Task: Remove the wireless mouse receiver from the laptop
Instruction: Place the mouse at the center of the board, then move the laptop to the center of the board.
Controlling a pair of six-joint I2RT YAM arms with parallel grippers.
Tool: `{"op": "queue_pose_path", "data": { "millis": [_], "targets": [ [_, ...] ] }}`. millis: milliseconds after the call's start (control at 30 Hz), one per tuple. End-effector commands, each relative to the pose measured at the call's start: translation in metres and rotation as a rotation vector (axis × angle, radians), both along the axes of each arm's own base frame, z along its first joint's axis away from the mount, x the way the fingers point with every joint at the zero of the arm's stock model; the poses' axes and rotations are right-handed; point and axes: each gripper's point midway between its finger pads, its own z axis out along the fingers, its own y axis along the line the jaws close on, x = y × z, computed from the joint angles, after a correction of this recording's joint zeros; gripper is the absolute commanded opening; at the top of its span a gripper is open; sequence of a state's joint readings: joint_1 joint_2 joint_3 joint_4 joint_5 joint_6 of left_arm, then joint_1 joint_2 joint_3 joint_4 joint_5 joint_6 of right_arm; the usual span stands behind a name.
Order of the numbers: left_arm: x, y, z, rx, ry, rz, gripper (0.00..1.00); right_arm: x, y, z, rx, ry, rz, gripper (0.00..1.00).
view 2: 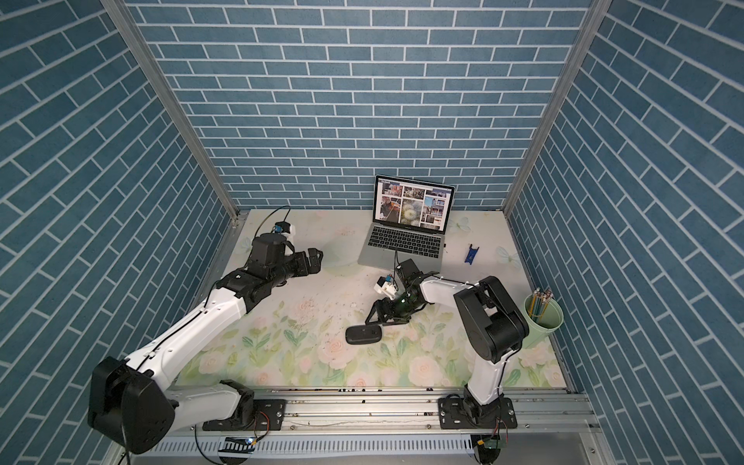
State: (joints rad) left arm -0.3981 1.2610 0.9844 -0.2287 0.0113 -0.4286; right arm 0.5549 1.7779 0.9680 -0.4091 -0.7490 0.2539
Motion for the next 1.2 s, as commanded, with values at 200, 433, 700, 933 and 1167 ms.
{"op": "queue_pose_path", "data": {
  "millis": [200, 433, 700, 933, 1167],
  "targets": [
    [0.036, -0.036, -0.023, -0.029, 0.099, -0.080, 1.00, 0.083, -0.121, 0.024, -0.637, -0.392, -0.445, 0.86],
    [0.095, -0.081, -0.040, -0.056, 0.167, -0.173, 1.00, 0.141, -0.137, 0.071, -0.558, -0.480, -0.633, 0.83],
    [0.156, -0.134, -0.097, -0.108, 0.323, -0.285, 0.99, 0.193, -0.187, 0.054, -0.439, -0.415, -0.746, 0.69],
    [0.194, -0.145, -0.139, -0.094, 0.411, -0.277, 0.99, 0.226, -0.184, 0.036, -0.416, -0.383, -0.704, 0.71],
    [0.191, -0.153, -0.169, -0.166, 0.446, -0.303, 0.99, 0.254, -0.192, 0.019, -0.446, -0.379, -0.759, 0.75]
  ]
}}
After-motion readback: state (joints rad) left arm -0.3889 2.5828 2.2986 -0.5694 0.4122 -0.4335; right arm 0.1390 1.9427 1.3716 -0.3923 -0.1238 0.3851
